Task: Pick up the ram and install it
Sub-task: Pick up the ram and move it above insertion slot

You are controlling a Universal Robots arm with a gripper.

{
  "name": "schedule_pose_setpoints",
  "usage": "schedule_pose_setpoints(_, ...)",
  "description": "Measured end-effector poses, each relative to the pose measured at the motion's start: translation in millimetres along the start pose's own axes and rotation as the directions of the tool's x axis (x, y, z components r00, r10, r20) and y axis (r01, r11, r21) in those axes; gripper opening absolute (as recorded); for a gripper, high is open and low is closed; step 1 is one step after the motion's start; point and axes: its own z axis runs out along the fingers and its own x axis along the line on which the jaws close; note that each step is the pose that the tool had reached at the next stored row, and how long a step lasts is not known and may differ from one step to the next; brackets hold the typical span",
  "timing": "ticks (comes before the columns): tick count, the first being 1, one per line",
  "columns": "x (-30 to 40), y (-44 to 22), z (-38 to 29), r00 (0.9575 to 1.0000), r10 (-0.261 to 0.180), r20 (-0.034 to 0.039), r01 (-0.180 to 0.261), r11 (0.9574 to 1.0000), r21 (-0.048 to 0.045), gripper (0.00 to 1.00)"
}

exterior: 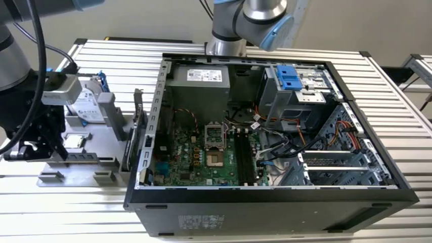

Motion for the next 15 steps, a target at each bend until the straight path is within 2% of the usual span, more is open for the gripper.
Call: schedule_pose_setpoints(15,-0.7,0.2,-9.9,1.0,0.0,0.0,0.0,1.0,0.0,0.0)
